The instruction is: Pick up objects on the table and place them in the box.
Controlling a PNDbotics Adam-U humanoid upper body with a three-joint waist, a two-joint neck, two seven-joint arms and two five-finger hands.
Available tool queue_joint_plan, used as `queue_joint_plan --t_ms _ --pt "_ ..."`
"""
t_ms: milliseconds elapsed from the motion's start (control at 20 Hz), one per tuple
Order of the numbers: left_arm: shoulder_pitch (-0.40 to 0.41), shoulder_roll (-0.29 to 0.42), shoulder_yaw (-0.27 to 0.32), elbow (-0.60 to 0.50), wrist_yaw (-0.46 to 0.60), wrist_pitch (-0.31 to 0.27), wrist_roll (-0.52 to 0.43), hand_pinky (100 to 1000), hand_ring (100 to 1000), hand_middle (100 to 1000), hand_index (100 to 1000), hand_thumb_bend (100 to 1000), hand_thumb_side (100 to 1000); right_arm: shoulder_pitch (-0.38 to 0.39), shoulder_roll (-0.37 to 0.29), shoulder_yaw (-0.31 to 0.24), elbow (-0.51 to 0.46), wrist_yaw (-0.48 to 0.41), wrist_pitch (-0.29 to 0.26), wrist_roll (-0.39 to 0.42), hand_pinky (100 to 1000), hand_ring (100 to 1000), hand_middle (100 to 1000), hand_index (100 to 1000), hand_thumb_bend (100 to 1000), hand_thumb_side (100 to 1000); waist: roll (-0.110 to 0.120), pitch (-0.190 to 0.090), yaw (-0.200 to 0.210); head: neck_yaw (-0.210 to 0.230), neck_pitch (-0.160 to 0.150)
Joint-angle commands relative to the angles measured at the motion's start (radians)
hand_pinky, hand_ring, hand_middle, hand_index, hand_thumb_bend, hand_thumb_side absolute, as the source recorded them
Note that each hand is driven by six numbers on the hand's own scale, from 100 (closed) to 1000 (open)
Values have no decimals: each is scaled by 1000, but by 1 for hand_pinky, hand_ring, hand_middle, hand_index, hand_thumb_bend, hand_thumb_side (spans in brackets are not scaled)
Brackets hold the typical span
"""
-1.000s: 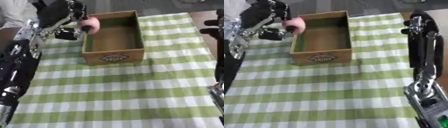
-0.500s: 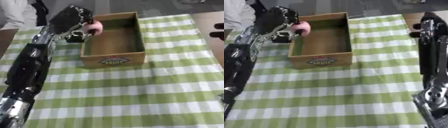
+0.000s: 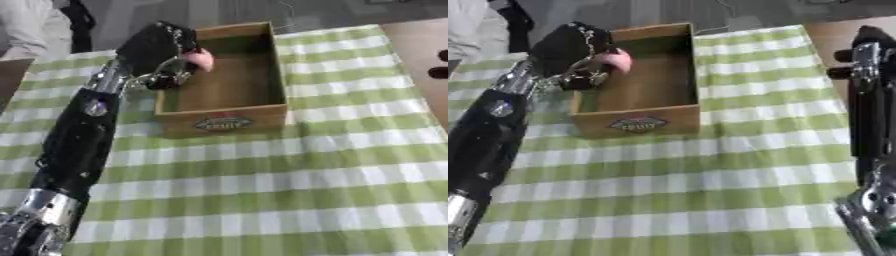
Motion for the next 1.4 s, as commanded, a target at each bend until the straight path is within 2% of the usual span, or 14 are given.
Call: queue_joint_plan --t_ms 50,300,450,700,900,1050,1150,1300,1400 --pt "-15 15 5 -1 -68 -182 210 667 726 720 889 100 100 -13 -3 -2 -20 0 15 -17 856 660 657 889 100 1000 -6 -21 0 3 -14" --pt "-7 15 14 21 -130 -163 196 759 811 796 971 177 100 -13 3 -2 -20 0 17 -17 856 660 657 889 100 1000 -7 -25 2 -2 -13" --pt "-7 14 21 24 -128 -157 185 764 812 802 990 211 100 -12 5 -1 -20 0 18 -16 857 660 657 889 100 1000 -8 -28 2 -3 -13" --pt "-6 12 34 11 -69 -153 151 760 803 803 996 255 100 -8 8 0 -20 -1 18 -15 857 660 656 889 100 1000 -9 -32 4 -5 -9" --pt "-1 6 47 -28 31 -151 128 725 766 776 957 194 100 -3 11 0 -20 -1 18 -16 857 661 657 889 100 1000 -11 -39 7 -9 -6" --pt "5 0 59 -79 185 -170 114 659 697 723 906 100 100 4 13 -1 -20 -2 20 -17 858 661 657 890 100 1000 -12 -45 13 -15 0" --pt "10 -4 66 -121 343 -176 97 611 647 679 877 100 100 8 15 -1 -20 -3 21 -17 858 661 657 890 100 1000 -13 -50 17 -19 5" --pt "21 -3 57 -208 659 -154 44 562 607 627 810 100 206 14 18 -3 -20 -2 20 -18 858 662 657 890 100 1000 -16 -59 25 -28 13" --pt "38 9 34 -286 868 -120 -25 540 591 611 791 100 258 20 20 -6 -20 1 19 -19 858 662 657 890 100 1000 -18 -66 33 -39 21"
